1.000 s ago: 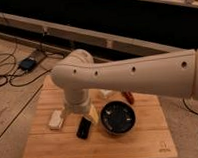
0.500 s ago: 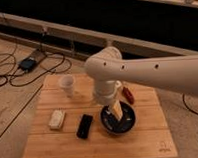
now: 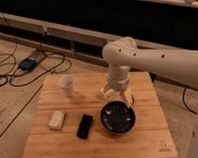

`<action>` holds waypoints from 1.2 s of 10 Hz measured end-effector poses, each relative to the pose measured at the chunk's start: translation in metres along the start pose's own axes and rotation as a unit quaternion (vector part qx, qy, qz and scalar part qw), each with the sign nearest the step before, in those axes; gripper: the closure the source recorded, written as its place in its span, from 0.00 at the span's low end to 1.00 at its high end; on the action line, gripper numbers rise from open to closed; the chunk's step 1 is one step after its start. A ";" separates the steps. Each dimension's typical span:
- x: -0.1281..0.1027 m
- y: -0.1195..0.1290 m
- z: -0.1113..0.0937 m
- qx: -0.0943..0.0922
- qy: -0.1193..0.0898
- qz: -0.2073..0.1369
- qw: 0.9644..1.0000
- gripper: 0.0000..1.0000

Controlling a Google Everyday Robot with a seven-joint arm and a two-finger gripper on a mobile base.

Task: Move the arm in a circular motion

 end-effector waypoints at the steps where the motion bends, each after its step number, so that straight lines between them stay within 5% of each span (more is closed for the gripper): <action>1: 0.018 -0.011 -0.001 0.000 0.000 0.014 1.000 0.20; 6: 0.054 -0.083 -0.016 0.006 0.006 0.033 0.999 0.20; 10: 0.012 -0.168 -0.040 0.021 0.020 -0.023 0.999 0.20; 12: -0.034 -0.201 -0.050 0.025 0.029 -0.079 0.996 0.20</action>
